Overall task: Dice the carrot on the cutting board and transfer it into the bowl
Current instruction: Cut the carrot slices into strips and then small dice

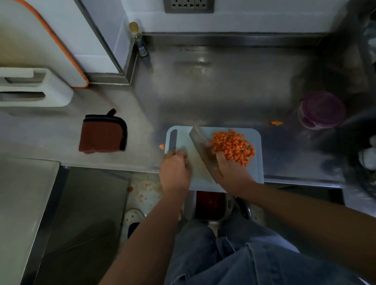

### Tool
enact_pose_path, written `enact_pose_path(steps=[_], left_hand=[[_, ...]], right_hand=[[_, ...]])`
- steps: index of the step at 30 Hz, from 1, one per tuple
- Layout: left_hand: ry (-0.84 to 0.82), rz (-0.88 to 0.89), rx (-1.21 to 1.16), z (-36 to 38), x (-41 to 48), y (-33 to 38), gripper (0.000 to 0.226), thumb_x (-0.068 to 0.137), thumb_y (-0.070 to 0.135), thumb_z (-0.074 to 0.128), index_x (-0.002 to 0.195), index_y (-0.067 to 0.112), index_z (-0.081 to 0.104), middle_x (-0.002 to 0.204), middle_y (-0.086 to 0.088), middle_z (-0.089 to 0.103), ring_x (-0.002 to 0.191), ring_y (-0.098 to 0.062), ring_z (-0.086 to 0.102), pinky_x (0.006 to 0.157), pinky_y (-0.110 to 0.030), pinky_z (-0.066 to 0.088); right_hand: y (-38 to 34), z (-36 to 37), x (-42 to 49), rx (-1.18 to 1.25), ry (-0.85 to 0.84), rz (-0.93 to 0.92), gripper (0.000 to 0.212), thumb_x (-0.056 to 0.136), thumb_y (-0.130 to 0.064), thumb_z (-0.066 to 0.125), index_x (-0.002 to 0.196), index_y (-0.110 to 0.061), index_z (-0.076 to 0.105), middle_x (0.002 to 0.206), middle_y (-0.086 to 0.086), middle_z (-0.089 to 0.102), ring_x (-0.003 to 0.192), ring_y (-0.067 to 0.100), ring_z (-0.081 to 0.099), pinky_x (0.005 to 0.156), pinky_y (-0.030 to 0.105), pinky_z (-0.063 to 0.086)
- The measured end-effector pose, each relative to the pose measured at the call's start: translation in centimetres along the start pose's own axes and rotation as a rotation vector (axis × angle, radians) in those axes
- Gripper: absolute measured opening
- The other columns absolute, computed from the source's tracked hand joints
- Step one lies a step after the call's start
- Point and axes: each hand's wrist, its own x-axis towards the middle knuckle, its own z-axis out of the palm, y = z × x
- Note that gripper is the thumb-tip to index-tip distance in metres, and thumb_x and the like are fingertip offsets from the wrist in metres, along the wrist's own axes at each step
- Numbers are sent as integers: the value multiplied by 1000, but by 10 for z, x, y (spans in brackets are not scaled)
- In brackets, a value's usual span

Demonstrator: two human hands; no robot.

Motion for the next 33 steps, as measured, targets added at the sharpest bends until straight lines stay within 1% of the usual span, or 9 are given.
enact_pose_path(steps=[4, 7, 10, 13, 16, 24, 26, 30, 33], left_hand=[[54, -117, -153, -4, -7, -12, 17, 89, 15, 61, 104, 10, 65, 98, -10, 60, 93, -26, 58, 77, -34, 49], [42, -216, -212, -4, -8, -21, 22, 88, 12, 62, 109, 11, 63, 107, -9, 60, 96, -25, 60, 80, -32, 48], [-22, -272, -222, -4, -9, -26, 24, 88, 15, 62, 111, 11, 63, 109, -10, 62, 100, -26, 60, 88, -36, 48], [-44, -255, -219, -4, -10, -29, 27, 86, 20, 67, 111, 11, 63, 106, -8, 64, 96, -24, 61, 83, -32, 48], [-58, -214, -255, -3, -10, -28, 30, 80, 27, 73, 104, 13, 62, 97, 0, 62, 87, -18, 61, 73, -26, 46], [-83, -172, -269, -1, -4, -22, 6, 87, 12, 65, 91, 15, 61, 84, 11, 59, 78, -9, 58, 72, -20, 45], [-116, -163, -331, 2, -1, -22, 14, 85, 4, 64, 81, 16, 58, 80, 12, 61, 74, -7, 63, 72, -17, 51], [-124, -148, -334, 4, 0, -21, 10, 83, 15, 69, 85, 21, 61, 82, 12, 64, 78, -10, 64, 76, -27, 55], [-110, -177, -297, -4, -1, -18, 6, 90, 21, 65, 88, 18, 60, 77, 13, 55, 71, -2, 58, 69, -5, 42]], right_hand=[[12, -10, 2, 9, 96, 66, 29, 98, -14, 40, 126, -6, 35, 74, 5, 51, 69, 25, 56, 57, 32, 39], [8, -7, 2, -12, 27, -61, 32, 99, -15, 40, 129, -5, 37, 66, -3, 44, 56, 11, 45, 49, 27, 30], [7, -5, 5, -51, 19, -55, 29, 99, -15, 40, 126, -3, 39, 68, -1, 47, 59, 14, 48, 50, 27, 33], [9, -10, 9, -5, 97, 41, 30, 99, -14, 39, 127, -5, 36, 77, 7, 55, 66, 21, 55, 57, 32, 43], [10, -11, 10, 6, 60, 11, 27, 99, -14, 41, 124, -4, 37, 73, 6, 54, 61, 20, 54, 52, 31, 39], [8, -9, 11, 5, 41, -21, 23, 100, -15, 44, 119, -5, 40, 70, -2, 47, 58, 7, 45, 48, 23, 28], [8, -11, 12, 7, 47, -16, 21, 100, -15, 43, 117, -5, 40, 69, -2, 47, 58, 7, 44, 47, 24, 27], [6, -11, 15, -4, 45, -15, 22, 100, -16, 43, 118, -6, 39, 68, -3, 46, 58, 8, 44, 47, 25, 27], [5, -11, 15, -18, 33, -28, 20, 100, -16, 43, 117, -5, 40, 67, -3, 44, 57, 8, 43, 47, 26, 26]])
